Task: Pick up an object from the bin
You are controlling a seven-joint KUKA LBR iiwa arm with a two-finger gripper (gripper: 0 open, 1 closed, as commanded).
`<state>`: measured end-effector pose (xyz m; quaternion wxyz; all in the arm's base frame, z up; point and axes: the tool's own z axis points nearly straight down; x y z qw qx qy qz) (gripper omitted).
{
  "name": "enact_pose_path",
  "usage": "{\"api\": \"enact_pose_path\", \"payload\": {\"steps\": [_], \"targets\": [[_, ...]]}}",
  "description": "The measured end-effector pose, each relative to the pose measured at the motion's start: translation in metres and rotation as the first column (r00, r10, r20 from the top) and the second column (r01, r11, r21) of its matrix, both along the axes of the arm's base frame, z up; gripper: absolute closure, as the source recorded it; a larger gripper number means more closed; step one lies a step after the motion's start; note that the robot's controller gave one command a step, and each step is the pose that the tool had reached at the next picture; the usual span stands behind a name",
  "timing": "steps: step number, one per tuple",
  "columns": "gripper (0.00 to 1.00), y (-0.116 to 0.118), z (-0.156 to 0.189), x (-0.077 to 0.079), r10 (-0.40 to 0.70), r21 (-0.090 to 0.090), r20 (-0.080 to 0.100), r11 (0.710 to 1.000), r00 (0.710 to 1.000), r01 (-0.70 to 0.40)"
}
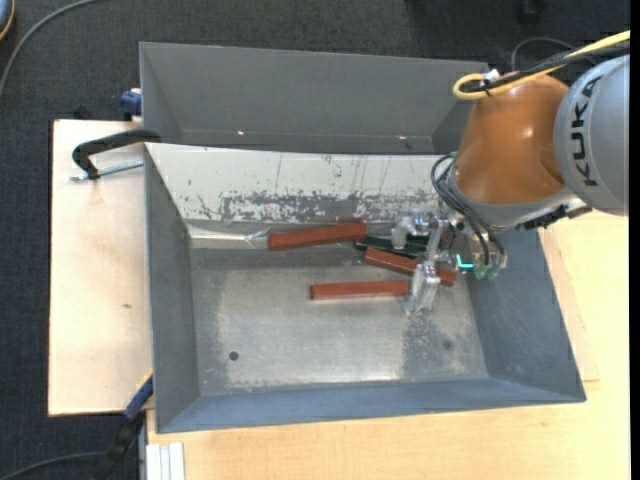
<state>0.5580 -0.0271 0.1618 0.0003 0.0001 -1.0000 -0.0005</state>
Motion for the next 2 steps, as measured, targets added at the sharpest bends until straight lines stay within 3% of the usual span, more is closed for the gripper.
{"api": "enact_pose_path", "payload": {"steps": [1,2], "targets": [[0.0,0.0561,-0.0953,0.0324,0.115,0.002,-0.006,0.993,0.993,-0.115],[1.0,0.0539,-0.0909,0.0344,0.111,0.0,0.001,0.994,0.994,-0.111]]}}
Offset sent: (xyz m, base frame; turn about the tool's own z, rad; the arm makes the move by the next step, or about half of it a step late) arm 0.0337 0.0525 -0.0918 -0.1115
